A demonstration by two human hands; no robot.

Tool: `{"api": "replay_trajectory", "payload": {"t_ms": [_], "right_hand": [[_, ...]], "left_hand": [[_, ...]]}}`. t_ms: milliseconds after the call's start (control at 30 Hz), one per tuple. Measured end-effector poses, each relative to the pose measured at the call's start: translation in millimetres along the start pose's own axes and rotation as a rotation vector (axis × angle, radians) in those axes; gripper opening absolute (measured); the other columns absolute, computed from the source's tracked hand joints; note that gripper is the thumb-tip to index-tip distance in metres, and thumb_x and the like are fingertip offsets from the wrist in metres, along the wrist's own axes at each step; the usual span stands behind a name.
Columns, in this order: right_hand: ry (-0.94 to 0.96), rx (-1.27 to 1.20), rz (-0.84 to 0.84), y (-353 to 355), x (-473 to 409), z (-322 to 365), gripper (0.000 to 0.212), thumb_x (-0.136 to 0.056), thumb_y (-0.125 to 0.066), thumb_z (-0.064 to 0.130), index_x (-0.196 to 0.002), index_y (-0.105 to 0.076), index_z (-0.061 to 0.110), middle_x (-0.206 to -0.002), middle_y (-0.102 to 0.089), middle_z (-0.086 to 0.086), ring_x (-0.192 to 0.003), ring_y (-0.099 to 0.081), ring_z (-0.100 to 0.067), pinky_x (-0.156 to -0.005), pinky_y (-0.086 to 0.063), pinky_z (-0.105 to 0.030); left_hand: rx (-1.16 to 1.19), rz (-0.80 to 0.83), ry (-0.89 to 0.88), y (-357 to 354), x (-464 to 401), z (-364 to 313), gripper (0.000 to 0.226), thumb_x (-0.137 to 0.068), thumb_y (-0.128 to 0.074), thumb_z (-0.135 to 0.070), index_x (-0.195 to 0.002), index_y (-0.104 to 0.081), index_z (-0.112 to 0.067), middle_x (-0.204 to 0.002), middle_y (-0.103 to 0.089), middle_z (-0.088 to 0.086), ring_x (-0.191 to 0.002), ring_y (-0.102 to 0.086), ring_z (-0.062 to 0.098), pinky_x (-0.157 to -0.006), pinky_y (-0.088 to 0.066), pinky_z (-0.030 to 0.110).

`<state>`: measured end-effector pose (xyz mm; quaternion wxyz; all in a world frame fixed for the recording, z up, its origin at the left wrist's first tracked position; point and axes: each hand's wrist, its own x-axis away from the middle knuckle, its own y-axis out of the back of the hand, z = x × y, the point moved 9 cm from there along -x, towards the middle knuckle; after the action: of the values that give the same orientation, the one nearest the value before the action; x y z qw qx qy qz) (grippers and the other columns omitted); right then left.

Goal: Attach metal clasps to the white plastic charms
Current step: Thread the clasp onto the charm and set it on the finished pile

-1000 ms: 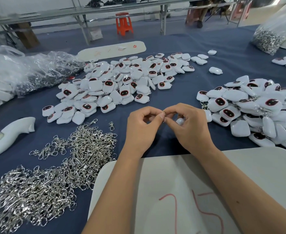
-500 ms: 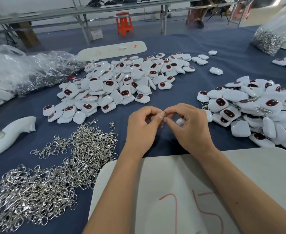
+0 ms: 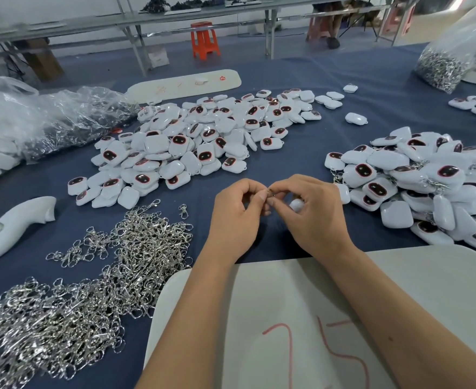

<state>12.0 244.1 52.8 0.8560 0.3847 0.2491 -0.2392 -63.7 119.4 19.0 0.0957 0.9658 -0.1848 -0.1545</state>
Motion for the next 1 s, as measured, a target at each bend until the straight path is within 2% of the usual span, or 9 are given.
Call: {"api": "replay_trajectory", "payload": {"t_ms": [133, 333, 500, 667, 700, 767, 867, 933, 1000], "right_hand": [[0.023, 0.041, -0.015, 0, 0, 0, 0.010, -0.085, -0.081, 0.007, -0.089, -0.079, 0.016, -0.081, -0.071, 0.008, -0.075, -0.066, -0.010, -0.072, -0.055, -0.037], [0.075, 0.094, -0.028, 1, 1, 4, 0.010, -0.087, -0.077, 0.006, -0.092, -0.078, 0.014, -0.082, -0.068, 0.004, -0.072, -0.064, -0.020, -0.066, -0.053, -0.040], [0.041, 0.136, -0.027, -1, 2, 2, 0.007, -0.088, -0.077, 0.008, -0.091, -0.077, 0.015, -0.082, -0.068, 0.004, -0.073, -0.064, -0.019, -0.067, -0.053, -0.040], [0.002, 0.097, -0.030, -2, 2, 0, 0.005, -0.087, -0.080, 0.011, -0.087, -0.077, 0.014, -0.079, -0.070, 0.005, -0.073, -0.065, -0.014, -0.069, -0.053, -0.037], [-0.039, 0.050, -0.046, -2, 2, -4, 0.007, -0.087, -0.081, 0.015, -0.083, -0.076, 0.014, -0.076, -0.070, 0.006, -0.071, -0.065, -0.013, -0.070, -0.053, -0.035], [-0.228, -0.044, -0.087, 0, 2, -25, 0.029, -0.093, -0.077, 0.032, -0.071, -0.070, 0.014, -0.064, -0.067, 0.006, -0.063, -0.061, -0.012, -0.067, -0.050, -0.032], [-0.556, -0.317, -0.120, -2, 7, -61, 0.051, -0.103, -0.055, 0.053, -0.071, -0.070, 0.016, -0.062, -0.065, 0.002, -0.059, -0.055, -0.015, -0.062, -0.043, -0.033], [-0.668, -0.521, -0.133, -7, 10, -73, 0.050, -0.109, -0.043, 0.046, -0.082, -0.075, 0.018, -0.070, -0.063, -0.003, -0.062, -0.053, -0.018, -0.057, -0.038, -0.030], [-0.680, -0.674, -0.109, -13, 9, -76, 0.034, -0.106, -0.045, 0.026, -0.096, -0.075, 0.016, -0.077, -0.061, -0.006, -0.063, -0.052, -0.021, -0.053, -0.039, -0.031]], "left_hand": [[-0.074, -0.018, -0.023, 0, 1, -3, 0.014, -0.096, -0.062, -0.003, -0.087, -0.070, -0.009, -0.079, -0.072, 0.001, -0.077, -0.070, 0.020, -0.081, -0.060, 0.048], [-0.096, -0.055, -0.022, 2, 3, -2, 0.012, -0.091, -0.068, -0.009, -0.084, -0.072, -0.017, -0.077, -0.072, -0.007, -0.076, -0.069, 0.016, -0.076, -0.059, 0.042], [-0.112, -0.063, -0.019, 1, 3, 1, 0.017, -0.094, -0.065, -0.006, -0.084, -0.072, -0.018, -0.077, -0.072, -0.009, -0.075, -0.070, 0.016, -0.077, -0.061, 0.045], [-0.180, -0.083, -0.104, 3, 3, -7, 0.019, -0.095, -0.061, -0.003, -0.084, -0.069, -0.016, -0.074, -0.070, -0.008, -0.072, -0.069, 0.011, -0.076, -0.058, 0.037], [-0.196, -0.101, -0.132, 5, 3, -10, 0.019, -0.095, -0.059, -0.003, -0.084, -0.067, -0.015, -0.074, -0.069, -0.007, -0.073, -0.069, 0.012, -0.075, -0.058, 0.036], [-0.239, -0.132, -0.163, 8, 3, -13, 0.020, -0.095, -0.057, 0.000, -0.083, -0.065, -0.014, -0.076, -0.068, -0.007, -0.075, -0.068, 0.013, -0.075, -0.056, 0.034], [-0.277, -0.121, -0.117, 8, 2, -6, 0.023, -0.095, -0.054, 0.004, -0.081, -0.063, -0.012, -0.079, -0.068, -0.004, -0.073, -0.067, 0.009, -0.074, -0.054, 0.025], [-0.286, -0.103, -0.100, 6, 2, -5, 0.024, -0.096, -0.053, 0.005, -0.081, -0.063, -0.011, -0.080, -0.067, -0.003, -0.072, -0.066, 0.007, -0.071, -0.050, 0.016], [-0.303, -0.083, -0.098, 2, 2, -6, 0.023, -0.096, -0.052, 0.005, -0.082, -0.062, -0.010, -0.079, -0.066, -0.004, -0.073, -0.063, 0.006, -0.070, -0.046, 0.011]]}}
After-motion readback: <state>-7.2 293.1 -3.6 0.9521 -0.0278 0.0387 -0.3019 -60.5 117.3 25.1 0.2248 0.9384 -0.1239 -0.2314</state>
